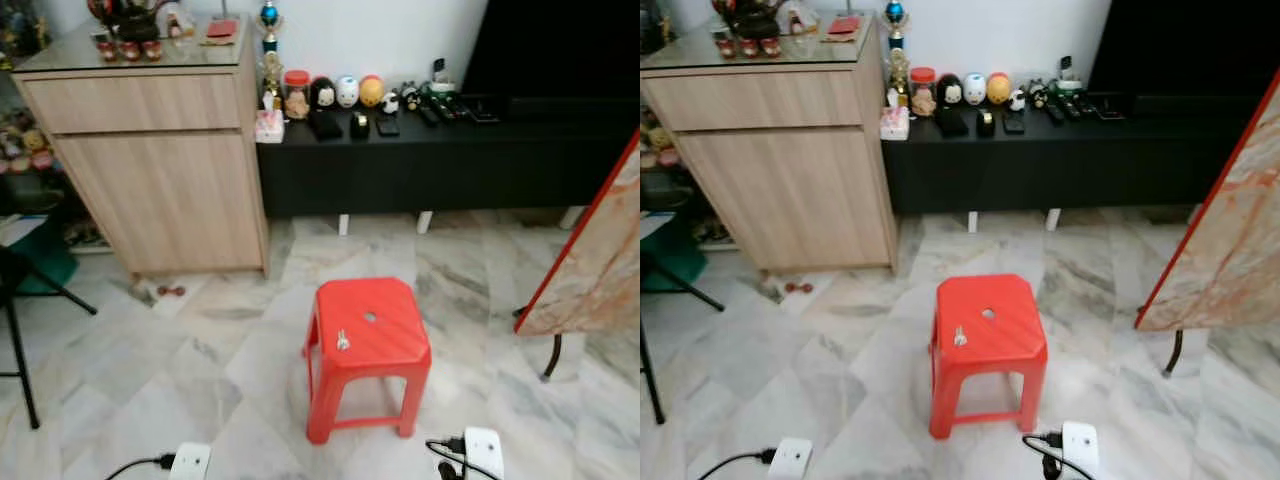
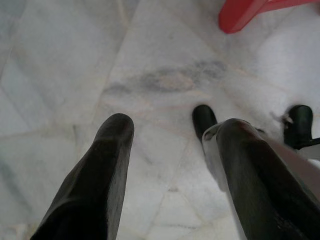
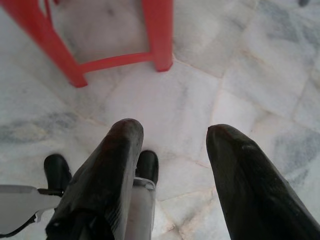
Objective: Hang keys on a hook
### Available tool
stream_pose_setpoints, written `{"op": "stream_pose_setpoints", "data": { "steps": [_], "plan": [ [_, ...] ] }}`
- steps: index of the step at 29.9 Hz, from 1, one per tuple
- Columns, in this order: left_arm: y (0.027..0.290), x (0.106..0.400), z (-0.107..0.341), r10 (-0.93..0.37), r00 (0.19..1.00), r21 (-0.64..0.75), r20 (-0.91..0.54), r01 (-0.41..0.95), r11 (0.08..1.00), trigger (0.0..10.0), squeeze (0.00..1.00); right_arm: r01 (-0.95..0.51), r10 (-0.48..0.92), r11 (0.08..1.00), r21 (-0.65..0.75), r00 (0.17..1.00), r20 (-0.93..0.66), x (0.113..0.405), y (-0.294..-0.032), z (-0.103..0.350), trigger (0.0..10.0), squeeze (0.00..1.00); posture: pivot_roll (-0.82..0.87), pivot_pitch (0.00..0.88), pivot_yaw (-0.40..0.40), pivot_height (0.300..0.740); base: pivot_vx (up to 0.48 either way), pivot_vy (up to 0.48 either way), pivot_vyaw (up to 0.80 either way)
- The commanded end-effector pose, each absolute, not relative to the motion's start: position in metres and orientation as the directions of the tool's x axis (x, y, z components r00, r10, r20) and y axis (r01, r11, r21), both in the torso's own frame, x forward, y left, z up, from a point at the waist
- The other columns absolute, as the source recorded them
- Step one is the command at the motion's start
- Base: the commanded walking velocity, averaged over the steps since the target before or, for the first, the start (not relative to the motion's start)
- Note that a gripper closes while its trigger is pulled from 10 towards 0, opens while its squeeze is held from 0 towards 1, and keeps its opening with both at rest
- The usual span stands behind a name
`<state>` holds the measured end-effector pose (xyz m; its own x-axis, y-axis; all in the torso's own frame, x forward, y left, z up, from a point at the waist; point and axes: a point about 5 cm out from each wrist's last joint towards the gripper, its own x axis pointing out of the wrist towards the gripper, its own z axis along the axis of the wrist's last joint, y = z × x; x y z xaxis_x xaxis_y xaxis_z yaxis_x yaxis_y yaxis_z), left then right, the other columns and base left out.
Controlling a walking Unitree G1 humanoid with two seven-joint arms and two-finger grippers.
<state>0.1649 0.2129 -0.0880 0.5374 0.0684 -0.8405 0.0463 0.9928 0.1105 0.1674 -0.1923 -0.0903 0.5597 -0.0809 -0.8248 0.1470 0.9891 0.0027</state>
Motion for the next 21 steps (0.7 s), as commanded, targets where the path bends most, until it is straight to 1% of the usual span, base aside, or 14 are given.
{"op": "stream_pose_setpoints", "data": {
  "steps": [1, 2, 5, 8, 21],
  "plan": [
    [0.2107, 0.1650, -0.0884, 0.058, 0.533, 0.101, -0.844, 0.053, 0.993, 10.0, 0.00, 0.153, -0.088, 0.988, 0.000, 0.568, -0.818, 0.1709, -0.1911, -0.0889, 10.0, 0.00, 0.00, 0.000, -0.017, 0.740, 0.330, 0.000, 0.00],
    [0.2107, 0.1650, -0.0884, 0.058, 0.533, 0.101, -0.844, 0.053, 0.993, 10.0, 0.00, 0.153, -0.088, 0.988, 0.000, 0.568, -0.818, 0.1709, -0.1911, -0.0889, 10.0, 0.00, 0.00, 0.000, -0.017, 0.740, 0.330, 0.000, 0.00],
    [0.2108, 0.1651, -0.0883, 0.057, 0.534, 0.100, -0.844, 0.051, 0.994, 10.0, 0.00, 0.123, -0.078, 0.992, -0.009, 0.564, -0.822, 0.1714, -0.1896, -0.0890, 10.0, 0.00, 0.00, 0.000, -0.019, 0.740, 0.351, 0.000, 0.73],
    [0.2109, 0.1655, -0.0882, 0.057, 0.535, 0.097, -0.843, 0.048, 0.994, 10.0, 0.00, 0.153, -0.084, 0.988, 0.003, 0.562, -0.823, 0.1709, -0.1892, -0.0894, 10.0, 0.00, 0.01, 0.000, -0.017, 0.740, 0.358, 0.000, 0.00],
    [0.2112, 0.1696, -0.0863, 0.053, 0.543, 0.099, -0.838, 0.055, 0.994, 10.0, 0.00, 0.156, -0.084, 0.988, 0.005, 0.560, -0.824, 0.1700, -0.1894, -0.0897, 10.0, 0.00, 0.00, 0.000, -0.012, 0.740, 0.344, 0.000, 0.00]
  ]
}}
